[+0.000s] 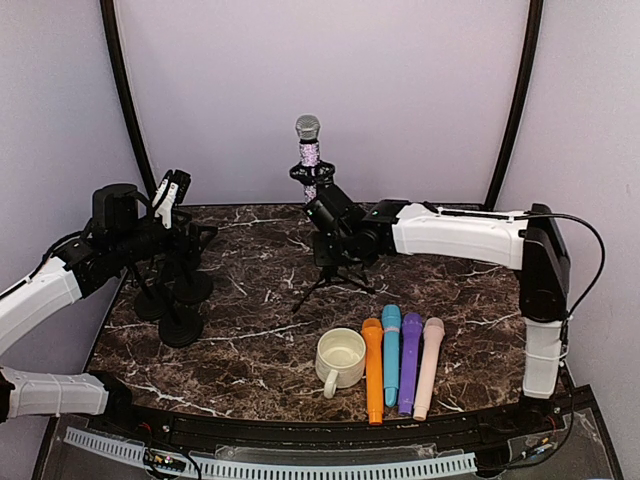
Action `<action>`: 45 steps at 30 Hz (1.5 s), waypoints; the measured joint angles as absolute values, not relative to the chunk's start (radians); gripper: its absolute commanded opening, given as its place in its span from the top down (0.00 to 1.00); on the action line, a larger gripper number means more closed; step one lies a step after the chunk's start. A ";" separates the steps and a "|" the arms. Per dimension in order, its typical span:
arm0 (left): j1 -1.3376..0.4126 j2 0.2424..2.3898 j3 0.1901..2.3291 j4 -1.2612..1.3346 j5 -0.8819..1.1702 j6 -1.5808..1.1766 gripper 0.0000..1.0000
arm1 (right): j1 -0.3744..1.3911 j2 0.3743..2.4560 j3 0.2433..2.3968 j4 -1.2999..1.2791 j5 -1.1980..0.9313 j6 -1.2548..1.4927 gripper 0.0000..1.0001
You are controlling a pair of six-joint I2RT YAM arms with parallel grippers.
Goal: Remove the microphone from the stand
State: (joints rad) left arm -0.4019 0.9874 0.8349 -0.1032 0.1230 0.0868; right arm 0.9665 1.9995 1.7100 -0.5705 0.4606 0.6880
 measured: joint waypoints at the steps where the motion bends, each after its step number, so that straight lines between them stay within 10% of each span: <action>1: -0.402 0.987 0.835 -0.104 0.123 0.087 0.21 | 0.968 1.986 1.686 -0.554 0.502 0.648 0.53; 28: -0.402 0.987 0.835 -0.099 0.184 0.086 0.20 | 0.819 1.536 1.105 -0.092 0.307 0.591 0.11; 45: -0.653 1.174 0.970 -0.080 0.141 -0.010 0.21 | 0.647 1.624 1.514 -0.249 0.115 0.466 0.02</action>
State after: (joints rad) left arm -0.6529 1.1744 0.9699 -0.0795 0.1410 -0.0101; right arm 0.6472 1.6241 1.5143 -0.2493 0.1150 0.4656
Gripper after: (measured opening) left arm 0.793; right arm 0.984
